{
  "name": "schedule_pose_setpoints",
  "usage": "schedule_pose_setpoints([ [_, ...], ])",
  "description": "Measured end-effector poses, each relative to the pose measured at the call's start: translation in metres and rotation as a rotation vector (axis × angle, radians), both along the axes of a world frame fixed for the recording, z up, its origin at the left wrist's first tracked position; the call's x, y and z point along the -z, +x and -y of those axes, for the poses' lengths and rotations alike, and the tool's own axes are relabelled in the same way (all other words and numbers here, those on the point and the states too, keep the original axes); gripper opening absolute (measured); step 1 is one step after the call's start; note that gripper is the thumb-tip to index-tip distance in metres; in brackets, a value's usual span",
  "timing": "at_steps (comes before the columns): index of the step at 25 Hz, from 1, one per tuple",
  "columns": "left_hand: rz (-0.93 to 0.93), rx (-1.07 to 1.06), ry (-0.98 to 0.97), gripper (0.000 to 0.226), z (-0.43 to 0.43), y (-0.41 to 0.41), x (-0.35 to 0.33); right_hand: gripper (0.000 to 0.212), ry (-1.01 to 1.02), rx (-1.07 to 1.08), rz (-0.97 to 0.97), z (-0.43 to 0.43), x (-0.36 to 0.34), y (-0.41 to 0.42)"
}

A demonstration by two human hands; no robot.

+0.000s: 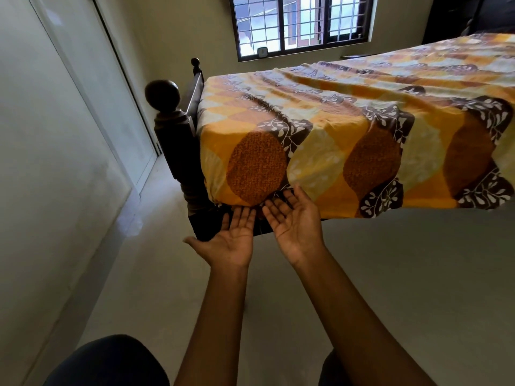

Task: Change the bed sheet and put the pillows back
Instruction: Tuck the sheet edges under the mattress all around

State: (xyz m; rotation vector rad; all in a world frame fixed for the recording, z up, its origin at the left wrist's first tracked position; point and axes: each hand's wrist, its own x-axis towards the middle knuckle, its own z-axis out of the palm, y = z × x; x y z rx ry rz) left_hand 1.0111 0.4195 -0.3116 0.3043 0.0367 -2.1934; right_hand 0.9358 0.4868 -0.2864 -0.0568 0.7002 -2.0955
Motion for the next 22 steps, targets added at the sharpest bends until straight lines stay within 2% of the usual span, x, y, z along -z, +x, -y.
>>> schedule_pose_setpoints([
  [4,-0.01,-0.001,-0.119,0.102,-0.008,-0.01,-0.002,0.051,-0.02,-0.021,-0.012,0.001,-0.001,-0.001],
  [7,0.042,0.032,-0.179,0.095,0.013,-0.023,-0.015,0.05,-0.044,-0.027,-0.042,0.001,-0.002,-0.004],
  [10,0.307,0.068,-0.192,0.073,0.017,-0.023,-0.018,0.05,-0.038,-0.048,-0.035,-0.001,0.005,-0.003],
  [12,0.484,0.078,-0.129,0.055,0.004,-0.02,-0.006,0.046,-0.018,-0.048,-0.039,-0.001,0.017,-0.004],
  [15,0.566,0.183,-0.137,0.038,-0.019,-0.026,0.021,0.039,0.108,0.026,-0.083,-0.004,0.042,-0.012],
  [19,0.66,0.334,-0.306,0.042,-0.028,-0.059,0.042,0.042,0.264,0.251,0.062,-0.024,0.082,-0.058],
  [22,0.75,0.375,-0.408,0.041,-0.028,-0.082,0.043,0.04,0.235,0.315,0.131,-0.029,0.09,-0.088],
])
